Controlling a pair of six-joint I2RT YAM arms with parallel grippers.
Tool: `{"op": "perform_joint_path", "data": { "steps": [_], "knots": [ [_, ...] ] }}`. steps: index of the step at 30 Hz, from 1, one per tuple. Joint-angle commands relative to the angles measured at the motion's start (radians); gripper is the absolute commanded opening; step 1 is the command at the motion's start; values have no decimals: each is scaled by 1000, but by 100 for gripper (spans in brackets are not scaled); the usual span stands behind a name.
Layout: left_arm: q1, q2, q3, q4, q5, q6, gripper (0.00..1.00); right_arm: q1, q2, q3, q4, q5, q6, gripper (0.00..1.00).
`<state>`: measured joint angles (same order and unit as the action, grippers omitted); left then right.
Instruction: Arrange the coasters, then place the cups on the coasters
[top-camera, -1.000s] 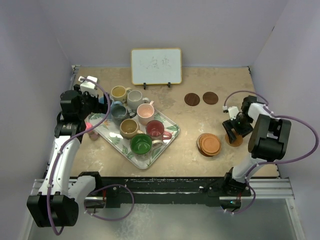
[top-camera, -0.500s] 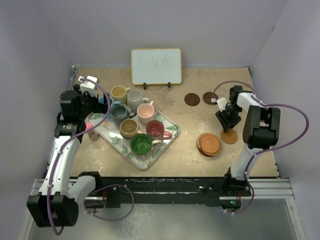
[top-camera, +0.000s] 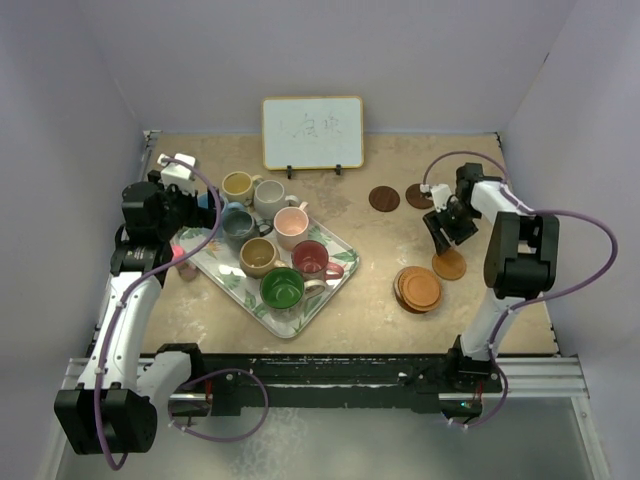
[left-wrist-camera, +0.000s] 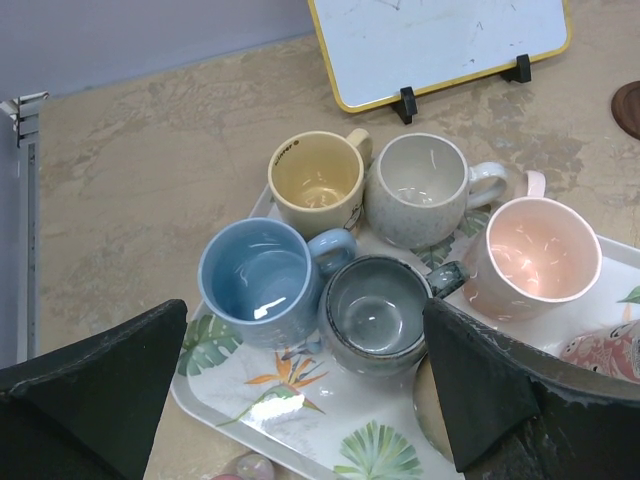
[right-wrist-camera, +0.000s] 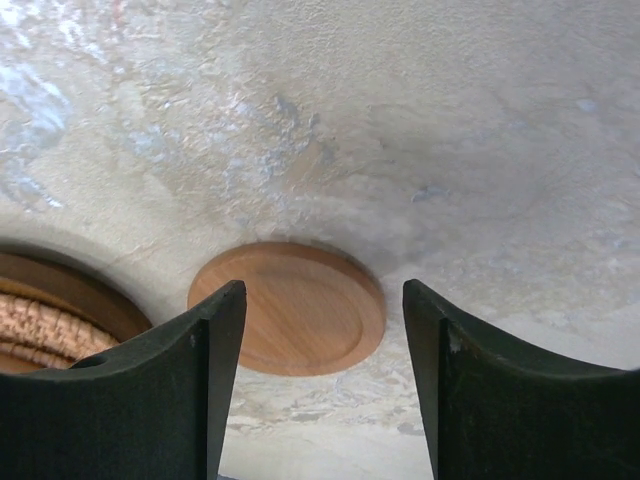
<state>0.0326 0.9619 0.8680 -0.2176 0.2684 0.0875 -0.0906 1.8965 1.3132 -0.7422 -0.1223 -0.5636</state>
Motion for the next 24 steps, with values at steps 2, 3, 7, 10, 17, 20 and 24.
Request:
{"op": "perform_joint_path", "data": {
  "steps": [2,3,7,10,17,20,24],
  "knots": [
    [7,-13,2,64,7,-18,98,3,-145,-31,-2,-34,36,68],
    [7,-15,1,64,9,-19,98,3,-163,-41,-8,-34,31,68],
    [7,-18,-3,64,11,-22,98,3,-218,-92,-28,-34,12,64],
    [6,-18,-3,68,14,-25,99,3,-227,-138,-13,-29,5,61],
    [6,-14,4,67,18,-28,98,10,-172,-148,10,-62,32,60],
    [6,-16,4,65,18,-28,98,23,-139,-138,12,-64,34,59],
    [6,-20,6,57,13,-25,99,37,-90,-114,10,-65,42,58]
  ]
}}
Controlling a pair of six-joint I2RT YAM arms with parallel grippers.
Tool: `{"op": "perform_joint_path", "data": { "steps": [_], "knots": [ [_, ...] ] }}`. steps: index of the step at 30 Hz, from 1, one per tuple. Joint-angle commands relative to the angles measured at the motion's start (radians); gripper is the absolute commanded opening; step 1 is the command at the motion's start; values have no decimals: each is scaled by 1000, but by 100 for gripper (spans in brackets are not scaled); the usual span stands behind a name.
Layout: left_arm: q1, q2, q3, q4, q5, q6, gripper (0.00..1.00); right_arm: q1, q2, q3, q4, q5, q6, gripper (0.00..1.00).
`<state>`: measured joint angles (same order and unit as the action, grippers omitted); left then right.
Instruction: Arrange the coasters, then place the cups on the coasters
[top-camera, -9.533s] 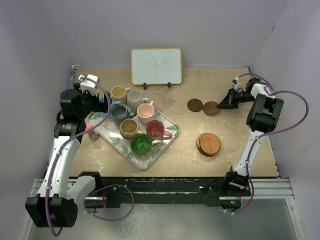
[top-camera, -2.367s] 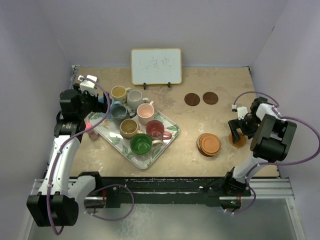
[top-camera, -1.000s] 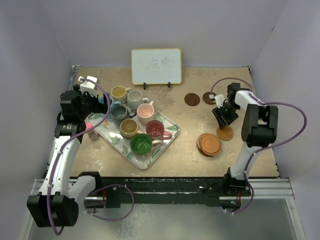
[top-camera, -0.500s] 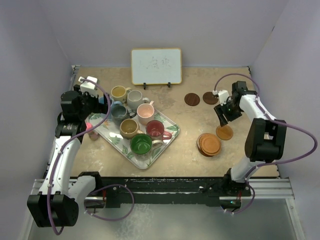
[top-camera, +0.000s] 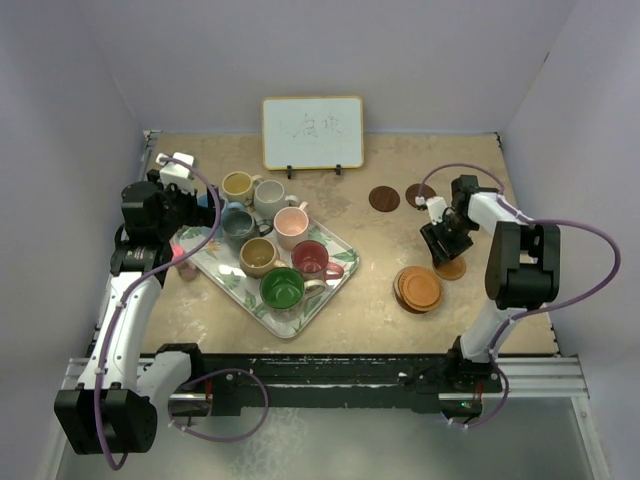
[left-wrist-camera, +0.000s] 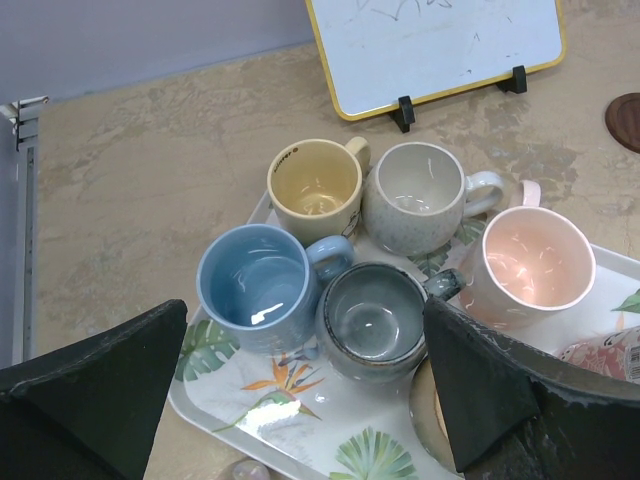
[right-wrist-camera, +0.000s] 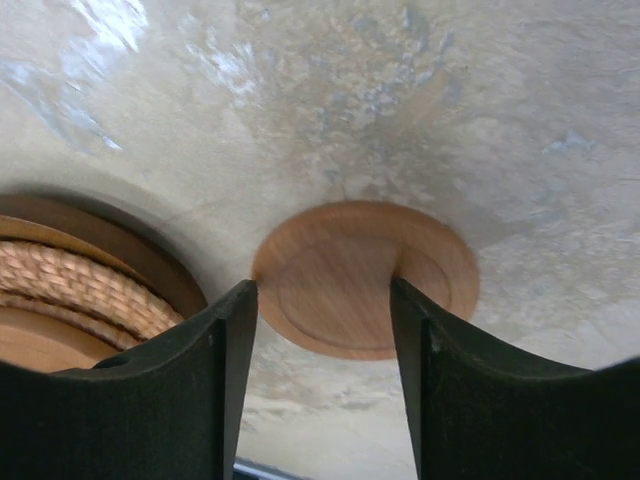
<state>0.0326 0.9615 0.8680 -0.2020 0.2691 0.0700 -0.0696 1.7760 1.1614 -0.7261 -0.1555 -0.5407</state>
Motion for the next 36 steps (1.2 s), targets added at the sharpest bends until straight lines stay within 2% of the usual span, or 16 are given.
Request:
{"op": "perform_joint_path", "data": {
  "steps": [1,8,19,30,36],
  "knots": [
    [7,-21,6,39,12,-6,98,19,40,43,-6,-32,18,58],
    [6,-23,-3,40,7,-5,99,32,92,83,8,-29,31,58],
    [6,-10,3,51,2,0,98,119,236,247,55,-22,104,57],
    [6,-1,11,51,3,2,98,134,341,409,51,-19,146,57],
    [7,-7,19,37,-4,7,98,134,360,437,47,-4,140,57]
  ]
}}
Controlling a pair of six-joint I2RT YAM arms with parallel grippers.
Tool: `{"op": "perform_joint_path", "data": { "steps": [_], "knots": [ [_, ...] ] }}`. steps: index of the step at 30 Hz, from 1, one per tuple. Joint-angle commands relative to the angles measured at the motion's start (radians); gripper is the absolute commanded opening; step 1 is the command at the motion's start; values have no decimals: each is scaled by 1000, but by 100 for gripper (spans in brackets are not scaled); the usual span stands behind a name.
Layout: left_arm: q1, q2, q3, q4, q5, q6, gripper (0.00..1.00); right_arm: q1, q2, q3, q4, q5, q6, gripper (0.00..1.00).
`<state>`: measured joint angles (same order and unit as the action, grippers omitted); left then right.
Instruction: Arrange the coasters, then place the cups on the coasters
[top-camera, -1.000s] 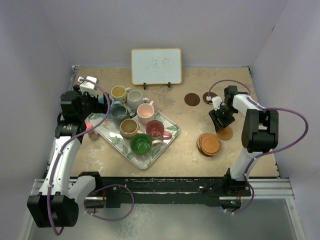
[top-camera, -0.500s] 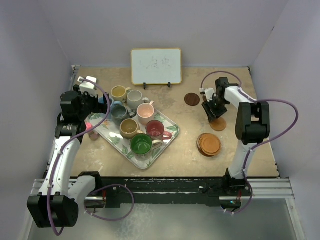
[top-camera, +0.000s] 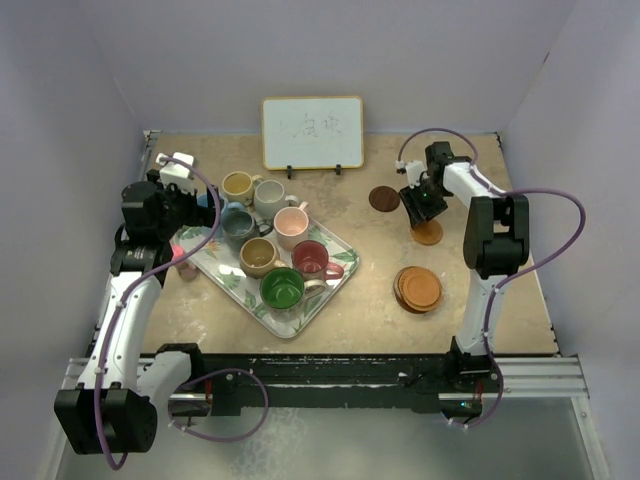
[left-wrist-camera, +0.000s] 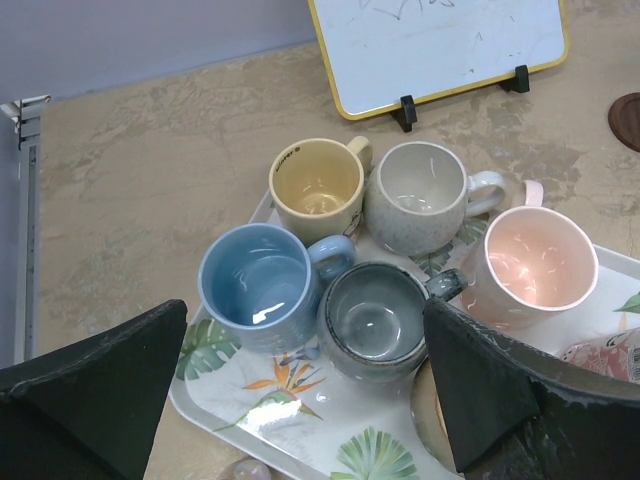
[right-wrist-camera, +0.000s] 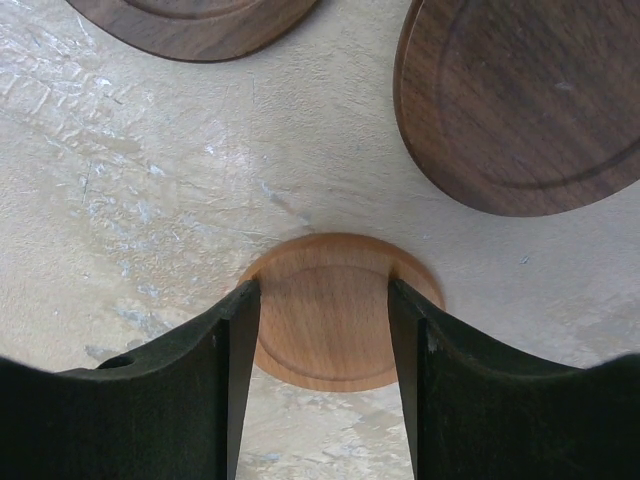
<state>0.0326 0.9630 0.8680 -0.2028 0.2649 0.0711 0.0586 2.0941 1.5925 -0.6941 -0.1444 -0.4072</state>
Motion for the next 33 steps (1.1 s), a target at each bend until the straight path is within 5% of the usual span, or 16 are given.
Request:
{"op": "perform_joint_path", "data": {
  "steps": [1,17,33],
  "knots": [
    [7,-10,17,35,0,7,99,6,38,4,13,-15,5,57],
    [7,-23,22,30,8,0,98,6,-167,65,-153,-87,-36,67],
    [6,2,25,45,36,0,98,19,-718,-514,-177,-94,-241,100]
  ]
}}
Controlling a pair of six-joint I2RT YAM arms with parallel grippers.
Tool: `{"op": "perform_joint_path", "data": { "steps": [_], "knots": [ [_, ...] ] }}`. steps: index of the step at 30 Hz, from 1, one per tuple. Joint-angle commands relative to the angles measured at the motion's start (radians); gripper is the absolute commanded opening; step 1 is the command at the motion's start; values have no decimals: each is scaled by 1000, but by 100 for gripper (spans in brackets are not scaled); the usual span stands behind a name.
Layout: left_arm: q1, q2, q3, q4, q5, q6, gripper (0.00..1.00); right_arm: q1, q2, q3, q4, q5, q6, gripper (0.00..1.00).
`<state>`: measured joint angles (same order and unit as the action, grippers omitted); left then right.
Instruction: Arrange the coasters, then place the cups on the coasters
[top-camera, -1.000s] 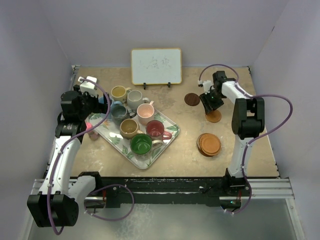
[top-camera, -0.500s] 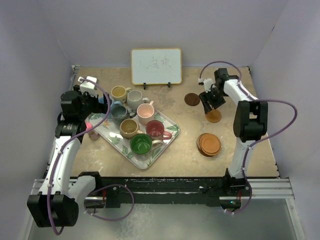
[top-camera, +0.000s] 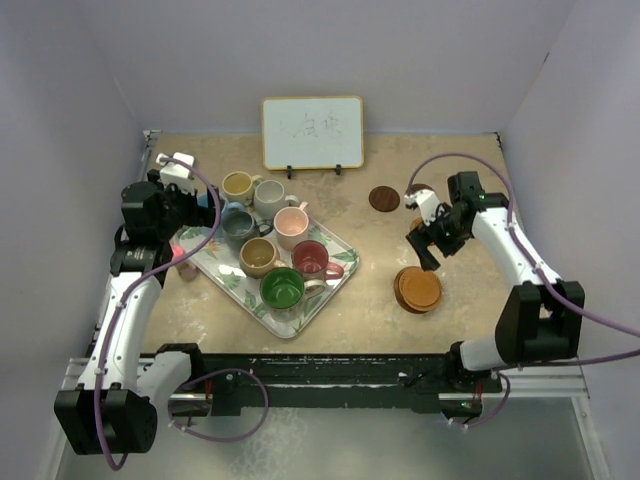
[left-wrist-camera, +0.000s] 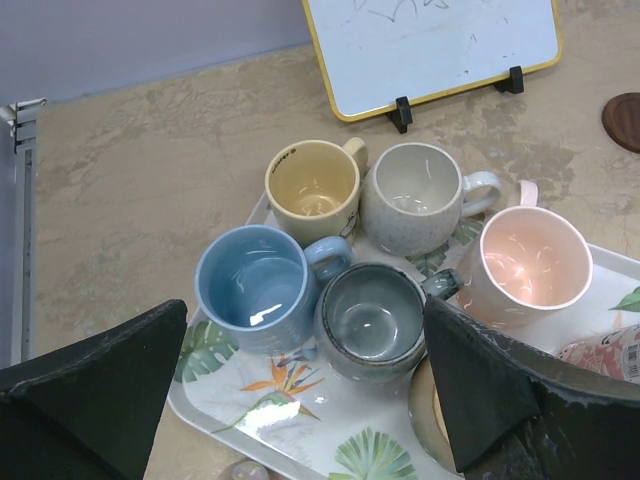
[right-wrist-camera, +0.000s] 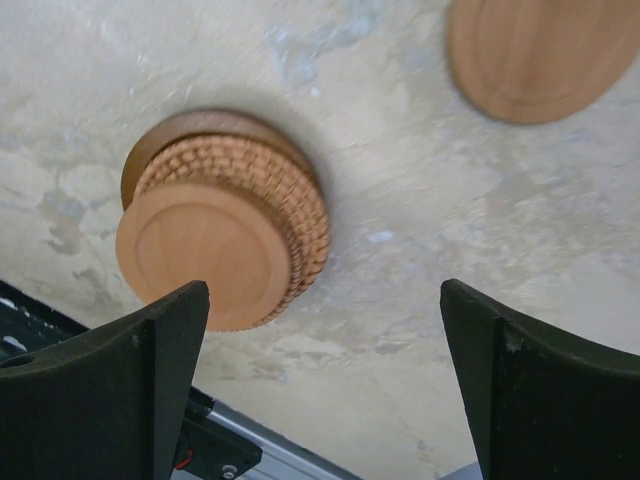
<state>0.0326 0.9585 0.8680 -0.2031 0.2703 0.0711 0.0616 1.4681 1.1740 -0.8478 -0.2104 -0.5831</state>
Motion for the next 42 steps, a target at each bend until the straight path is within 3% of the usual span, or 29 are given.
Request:
{"op": "perform_joint_path", "data": {
  "steps": [1,9,29,36,42],
  "knots": [
    [6,7,24,49,32,1,98,23,-116,-124,-19,-23,-72,100],
    [6,6,2,61,24,12,98,109,-197,-287,48,59,-107,100],
    [6,-6,-5,50,10,17,98,204,-107,-319,117,75,-87,98],
    [6,-8,-4,50,9,19,99,204,-8,-244,166,72,-29,81],
    [6,-17,1,39,3,21,98,204,33,-182,103,8,-15,62]
  ]
}}
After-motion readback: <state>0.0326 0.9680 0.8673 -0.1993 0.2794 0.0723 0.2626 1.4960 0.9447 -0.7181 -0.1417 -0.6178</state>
